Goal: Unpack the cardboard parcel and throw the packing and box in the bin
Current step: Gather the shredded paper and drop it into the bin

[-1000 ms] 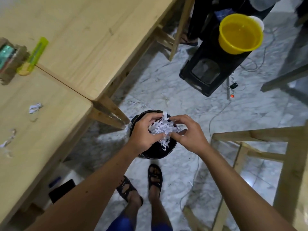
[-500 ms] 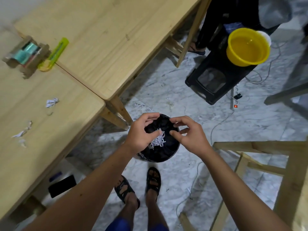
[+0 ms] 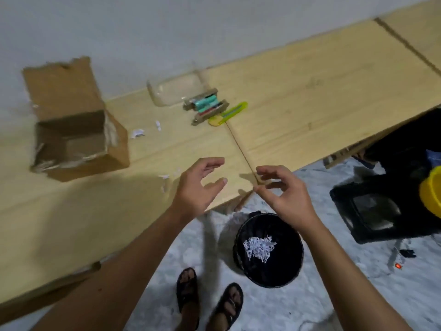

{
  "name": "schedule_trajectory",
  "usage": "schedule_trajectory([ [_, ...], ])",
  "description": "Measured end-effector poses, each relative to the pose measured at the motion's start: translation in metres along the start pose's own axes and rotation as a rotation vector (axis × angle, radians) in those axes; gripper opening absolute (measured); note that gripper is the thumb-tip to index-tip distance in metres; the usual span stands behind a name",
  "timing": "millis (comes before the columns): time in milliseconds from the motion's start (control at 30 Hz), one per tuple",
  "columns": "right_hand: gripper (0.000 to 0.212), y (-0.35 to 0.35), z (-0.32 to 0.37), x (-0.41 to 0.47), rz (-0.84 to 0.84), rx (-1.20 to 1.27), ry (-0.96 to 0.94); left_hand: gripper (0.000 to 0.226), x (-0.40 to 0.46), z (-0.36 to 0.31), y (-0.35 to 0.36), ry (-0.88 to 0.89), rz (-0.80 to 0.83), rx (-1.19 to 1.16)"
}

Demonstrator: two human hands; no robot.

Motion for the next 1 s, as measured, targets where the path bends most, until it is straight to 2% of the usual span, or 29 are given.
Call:
schedule_trajectory([
  [100,0.04,0.047,0.02,0.039,0.085,-0.027,-0.054,0.031,-0.013,0.003,-0.066,0.061,-0.194,0.091],
  [233,0.056,0.108,0.035,0.075,0.188,-0.25,-0.166,0.037,-0.035,0.02,-0.134,0.038,-0.37,0.298],
  [367,0.075,0.159,0.032,0.094,0.302,-0.385,-0.158,0.057,-0.049,0.048,-0.157,-0.025,-0.276,0.51],
  [500,0.076,0.191,0.045,0.096,0.34,-0.422,-0.261,0.053,-0.051,0.07,-0.155,0.009,-0.171,0.693],
  [667,0.065,0.226,0.059,0.092,0.345,-0.413,-0.342,0.052,-0.047,0.073,-0.147,0.086,-0.186,0.838],
  [833,0.031,0.243,0.068,0.087,0.349,-0.409,-0.43,0.052,-0.047,0.075,-0.149,0.117,-0.201,0.829],
  [1000,0.012,0.233,0.068,0.09,0.351,-0.367,-0.414,0.052,-0.046,0.079,-0.152,0.103,-0.207,0.82],
])
Point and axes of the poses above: each hand's wrist, its own x-axis towards the middle knuckle, its own y-axis out of the palm, z = x × y, the point moved 8 cm from there along x, towards the middle knuckle, and after that the axes turned 6 degrees about z, right-handed, at the moved point
